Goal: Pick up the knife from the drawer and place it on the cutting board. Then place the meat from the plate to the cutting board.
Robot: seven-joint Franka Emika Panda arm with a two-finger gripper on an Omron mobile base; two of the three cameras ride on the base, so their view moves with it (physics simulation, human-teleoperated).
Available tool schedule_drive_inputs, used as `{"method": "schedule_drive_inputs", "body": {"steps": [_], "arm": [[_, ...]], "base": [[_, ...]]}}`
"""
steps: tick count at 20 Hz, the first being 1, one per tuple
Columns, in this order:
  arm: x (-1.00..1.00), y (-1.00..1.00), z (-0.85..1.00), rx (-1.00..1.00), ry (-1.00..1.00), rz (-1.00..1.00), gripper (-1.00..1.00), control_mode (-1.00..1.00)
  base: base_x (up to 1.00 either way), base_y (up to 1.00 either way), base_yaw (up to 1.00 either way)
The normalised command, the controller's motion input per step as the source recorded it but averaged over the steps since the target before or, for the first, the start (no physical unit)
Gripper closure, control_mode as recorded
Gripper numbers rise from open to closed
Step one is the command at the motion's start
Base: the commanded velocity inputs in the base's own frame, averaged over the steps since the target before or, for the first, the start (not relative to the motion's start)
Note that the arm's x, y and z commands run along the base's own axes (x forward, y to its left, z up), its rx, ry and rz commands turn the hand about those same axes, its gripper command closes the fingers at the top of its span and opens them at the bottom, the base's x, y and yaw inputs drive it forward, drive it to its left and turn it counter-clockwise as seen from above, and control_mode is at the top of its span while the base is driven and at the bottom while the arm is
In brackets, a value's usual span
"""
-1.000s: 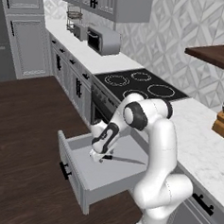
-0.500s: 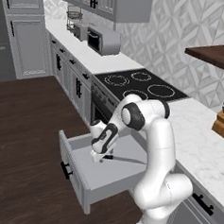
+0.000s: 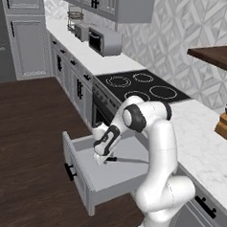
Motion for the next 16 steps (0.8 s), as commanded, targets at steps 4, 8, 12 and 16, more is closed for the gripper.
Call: {"method": "schedule_drive_inputs", "body": {"steps": [4,8,12,16], "arm": [[-0.11,0.00,-0.56,0.02,0.00,0.08,1.00,-1.00],[-0.72,0.14,-0.45,0.00,-0.13,0.05,1.00,-1.00],[-0.41,0.62,0.14,0.06,-0.34,0.00,1.00,-1.00],[-0.01,0.75,0.98,0.04,-0.41,-0.01,1.00,-1.00]], "base": [[0.00,0.00,0.00],[0.00,0.00,0.00],[0.00,0.00,0.00],[0.00,0.00,0.00]]}}
